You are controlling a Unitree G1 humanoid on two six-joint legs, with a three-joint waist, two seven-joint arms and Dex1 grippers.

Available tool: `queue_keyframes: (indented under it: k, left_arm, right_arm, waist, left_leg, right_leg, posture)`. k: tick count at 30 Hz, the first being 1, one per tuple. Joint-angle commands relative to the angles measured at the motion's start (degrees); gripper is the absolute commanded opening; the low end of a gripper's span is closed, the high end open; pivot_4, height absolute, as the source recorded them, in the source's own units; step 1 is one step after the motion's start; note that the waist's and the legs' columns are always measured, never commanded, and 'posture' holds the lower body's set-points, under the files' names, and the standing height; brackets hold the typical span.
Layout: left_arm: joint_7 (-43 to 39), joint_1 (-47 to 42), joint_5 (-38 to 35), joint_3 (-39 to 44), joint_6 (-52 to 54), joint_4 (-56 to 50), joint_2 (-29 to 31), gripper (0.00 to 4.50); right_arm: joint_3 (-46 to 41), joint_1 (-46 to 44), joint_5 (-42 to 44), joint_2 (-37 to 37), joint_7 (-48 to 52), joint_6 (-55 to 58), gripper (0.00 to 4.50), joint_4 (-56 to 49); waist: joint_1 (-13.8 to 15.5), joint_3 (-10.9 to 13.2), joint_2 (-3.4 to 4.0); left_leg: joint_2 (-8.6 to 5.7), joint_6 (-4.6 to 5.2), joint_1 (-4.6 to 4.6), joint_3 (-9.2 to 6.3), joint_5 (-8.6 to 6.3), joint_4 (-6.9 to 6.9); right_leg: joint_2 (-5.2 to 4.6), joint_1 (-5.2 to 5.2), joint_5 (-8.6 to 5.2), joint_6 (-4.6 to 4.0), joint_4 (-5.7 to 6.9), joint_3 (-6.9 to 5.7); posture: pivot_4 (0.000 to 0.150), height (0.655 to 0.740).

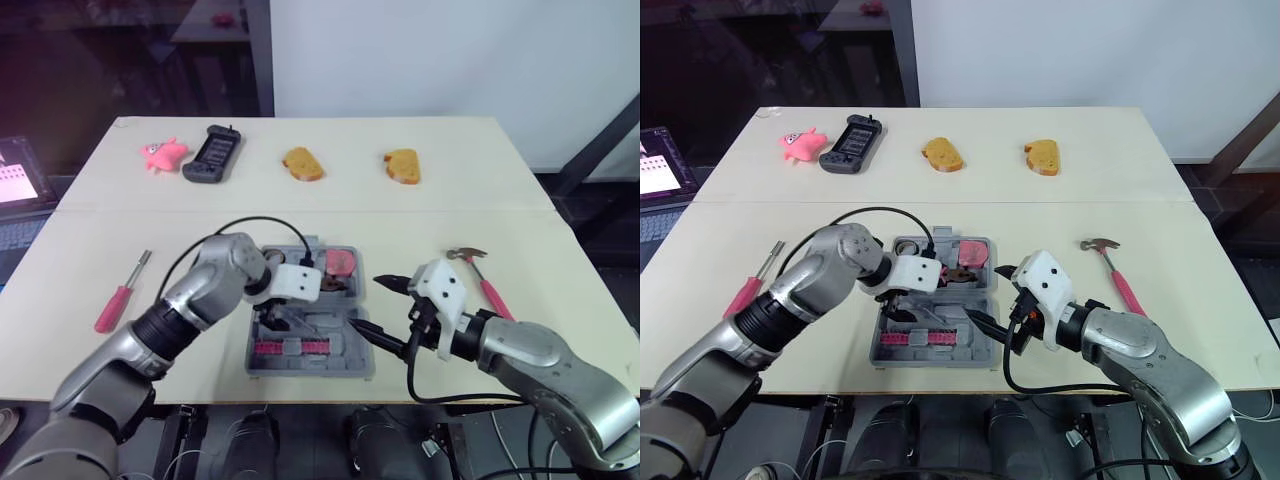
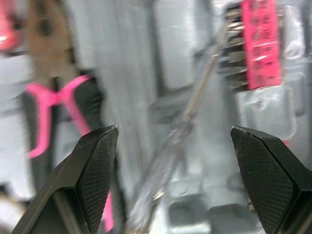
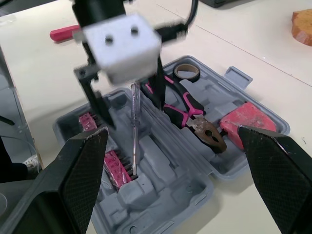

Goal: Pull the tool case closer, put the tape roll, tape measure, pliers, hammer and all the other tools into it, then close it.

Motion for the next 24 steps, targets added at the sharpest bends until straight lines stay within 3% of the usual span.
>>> queue_keyframes:
  k: [1, 4, 10, 12, 15, 17, 24]
  left_arm:
    - [-0.26, -1.38, -3.71, 4.13, -3.72, 1.26, 1.59, 3.86]
    - [-0.95, -1.33, -7.85, 7.03, -8.65, 3.89, 2.39, 3.86]
    - [-8.67, -0.12, -23.71, 17.17, -26.04, 14.81, 2.21, 3.86]
    - [-11.92, -0.56, -28.26, 17.24, -34.54, 20.02, 3.52, 3.86]
    - [-12.64, -2.94, -32.4, 11.2, -34.45, 23.96, 5.73, 3.86]
    - [-12.64, -4.08, -31.65, 9.61, -36.18, 26.84, 5.04, 3.86]
    - [-10.49, -6.96, -18.46, 6.35, -41.35, 31.24, 1.96, 3.86]
  right_arm:
    - [-1.14, -0.57, 0.5, 0.11, -0.06, -0.46, 4.5, -1.48]
    - [-1.05, -0.69, 0.39, 0.19, -0.15, -0.52, 4.5, -1.37]
    - [-1.03, -0.93, 0.09, 0.09, 0.11, -0.88, 4.5, -0.81]
    - [-1.02, -1.08, -0.03, 0.0, 0.33, -1.07, 4.5, -0.51]
    - [-0.76, -1.42, -0.22, 0.03, 0.46, -1.21, 4.5, -0.25]
    - [-0.81, -1.56, -0.14, 0.1, 0.48, -1.23, 4.5, -0.25]
    - [-1.11, -0.87, 0.07, 0.06, 0.13, -0.94, 4.5, -1.04]
  waist:
    - [-0.04, 0.0, 0.0]
    - [-0.01, 0.0, 0.0]
    - [-0.02, 0.01, -0.01]
    - [-0.14, 0.01, -0.01]
    - [-0.1, 0.02, -0.02]
    - [0.24, 0.03, -0.04]
    - [-0.01, 0.06, -0.1]
  left_leg:
    - [0.0, 0.0, 0.0, 0.0, 0.0, -0.03]
    - [0.0, 0.0, 0.0, 0.0, 0.0, -0.07]
    - [0.0, 0.0, -0.01, 0.02, 0.0, -0.08]
    - [0.01, 0.0, -0.01, 0.02, 0.0, -0.09]
    - [0.01, 0.0, -0.01, 0.02, 0.0, -0.13]
    - [0.0, 0.0, -0.04, 0.02, 0.0, -0.11]
    - [-0.02, 0.0, -0.06, 0.02, 0.0, -0.11]
  right_leg:
    - [0.0, 0.0, 0.0, 0.0, 0.0, 0.0]
    - [0.0, -0.04, 0.0, 0.0, 0.0, 0.0]
    - [-0.01, -0.06, 0.0, 0.0, 0.0, 0.0]
    - [0.0, -0.07, 0.0, -0.01, 0.0, 0.0]
    - [0.0, -0.09, 0.0, -0.01, 0.0, 0.0]
    - [-0.01, -0.09, 0.0, -0.01, 0.0, 0.0]
    - [0.0, -0.1, 0.0, -0.01, -0.01, 0.0]
  posture:
    - [0.15, 0.74]
    - [0.15, 0.74]
    - [0.15, 0.74]
    - [0.15, 0.74]
    - [0.15, 0.74]
    - [0.15, 0.74]
    - [0.15, 0.74]
